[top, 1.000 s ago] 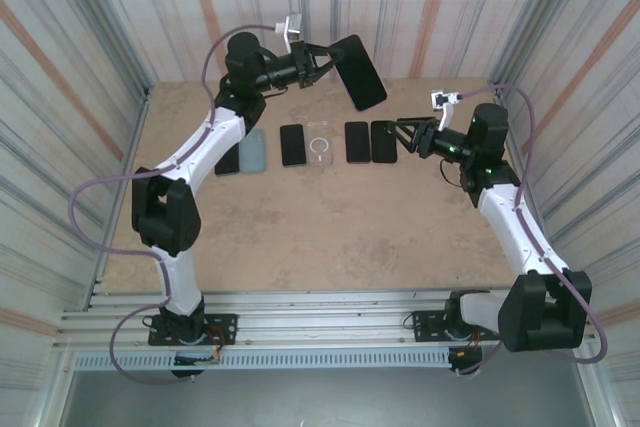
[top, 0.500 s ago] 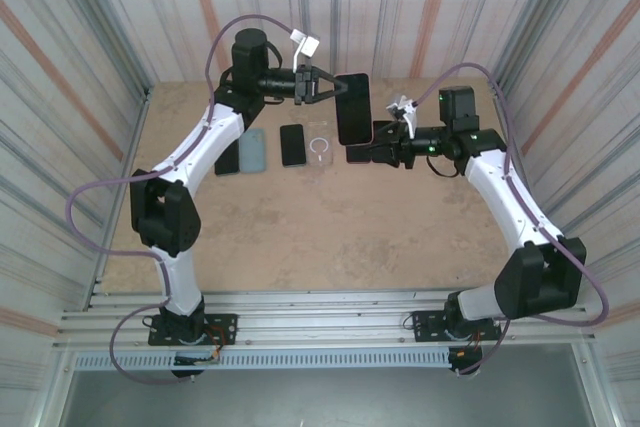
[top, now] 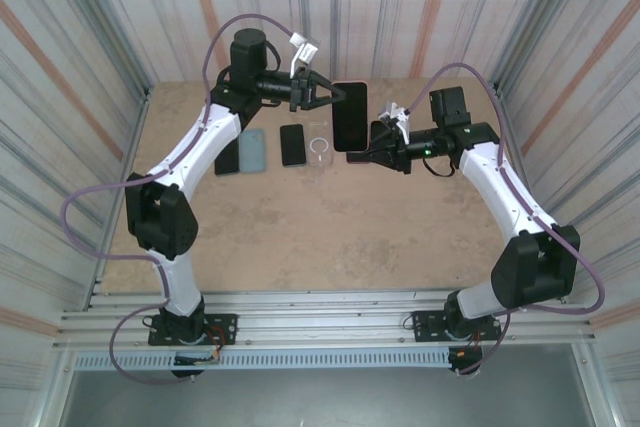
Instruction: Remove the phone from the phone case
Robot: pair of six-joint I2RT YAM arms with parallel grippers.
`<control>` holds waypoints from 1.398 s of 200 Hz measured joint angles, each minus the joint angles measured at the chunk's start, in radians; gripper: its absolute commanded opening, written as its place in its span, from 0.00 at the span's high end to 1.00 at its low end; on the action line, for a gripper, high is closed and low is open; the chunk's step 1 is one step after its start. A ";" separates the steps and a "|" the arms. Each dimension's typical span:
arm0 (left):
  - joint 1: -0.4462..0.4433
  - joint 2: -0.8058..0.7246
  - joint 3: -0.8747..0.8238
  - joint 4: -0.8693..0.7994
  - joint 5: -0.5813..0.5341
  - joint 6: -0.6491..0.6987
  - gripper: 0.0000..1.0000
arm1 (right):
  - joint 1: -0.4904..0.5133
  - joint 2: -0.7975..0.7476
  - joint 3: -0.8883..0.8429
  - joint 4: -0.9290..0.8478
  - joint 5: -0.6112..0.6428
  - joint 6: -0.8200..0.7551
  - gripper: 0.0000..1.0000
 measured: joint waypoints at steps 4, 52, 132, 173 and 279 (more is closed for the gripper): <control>0.000 0.000 -0.001 0.000 0.002 0.002 1.00 | 0.000 0.000 0.000 0.000 0.000 0.000 0.80; 0.000 -0.003 -0.006 -0.003 0.011 0.021 1.00 | 0.006 0.022 0.014 -0.013 -0.004 -0.011 0.87; 0.011 -0.005 -0.007 0.001 0.056 0.027 1.00 | 0.042 0.035 0.044 -0.040 0.050 -0.055 0.93; 0.018 -0.011 -0.021 0.009 0.073 0.028 1.00 | 0.074 0.021 0.044 -0.022 0.147 -0.077 0.95; 0.005 -0.041 -0.021 0.031 0.109 -0.021 1.00 | 0.102 -0.053 0.000 0.106 0.294 -0.092 0.95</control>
